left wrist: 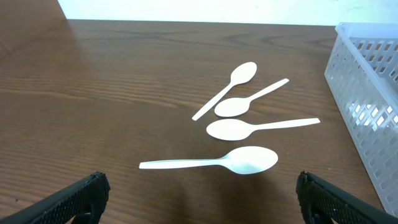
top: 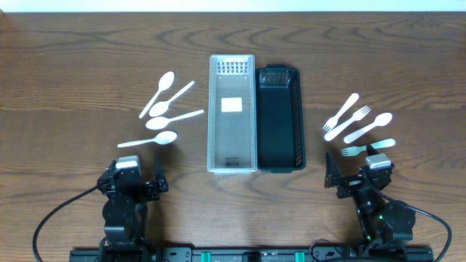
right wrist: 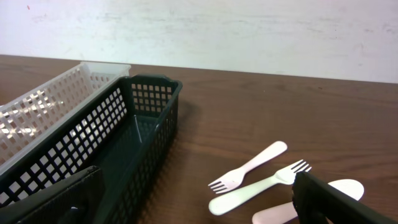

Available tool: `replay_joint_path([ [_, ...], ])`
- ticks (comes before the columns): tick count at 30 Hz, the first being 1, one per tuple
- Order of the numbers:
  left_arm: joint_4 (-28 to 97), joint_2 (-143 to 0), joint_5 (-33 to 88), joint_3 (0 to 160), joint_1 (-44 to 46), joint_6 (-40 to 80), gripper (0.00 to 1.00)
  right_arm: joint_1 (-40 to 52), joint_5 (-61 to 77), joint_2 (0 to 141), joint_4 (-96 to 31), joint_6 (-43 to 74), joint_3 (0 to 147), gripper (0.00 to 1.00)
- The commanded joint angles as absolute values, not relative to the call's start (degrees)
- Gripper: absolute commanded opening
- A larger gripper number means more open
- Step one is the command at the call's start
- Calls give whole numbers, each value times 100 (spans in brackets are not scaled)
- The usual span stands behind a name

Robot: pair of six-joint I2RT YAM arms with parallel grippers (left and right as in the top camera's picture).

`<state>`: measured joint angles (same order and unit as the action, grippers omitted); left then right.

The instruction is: Pack container

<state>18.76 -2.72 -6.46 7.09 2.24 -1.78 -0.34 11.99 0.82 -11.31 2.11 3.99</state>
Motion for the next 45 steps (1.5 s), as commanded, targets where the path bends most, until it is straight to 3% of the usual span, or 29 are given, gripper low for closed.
replay_joint_path([
  [1, 1894, -209, -711, 580, 178, -257, 98, 43, 1181, 38, -1135, 163, 364, 99],
  [25, 1887, -209, -705, 578, 178, -250, 98, 43, 1219, 38, -1118, 165, 364, 99],
  [32, 1876, -209, 106, 580, 178, -97, 98, 38, 1441, 38, -1083, 178, 364, 99],
  [38, 1868, -209, 604, 827, 178, 615, 98, 38, 1946, 45, -838, 1092, 386, 99],
  [45, 2036, -764, 602, 1660, 178, 845, 98, 38, 1892, 836, -1330, 1109, 1516, 99],
])
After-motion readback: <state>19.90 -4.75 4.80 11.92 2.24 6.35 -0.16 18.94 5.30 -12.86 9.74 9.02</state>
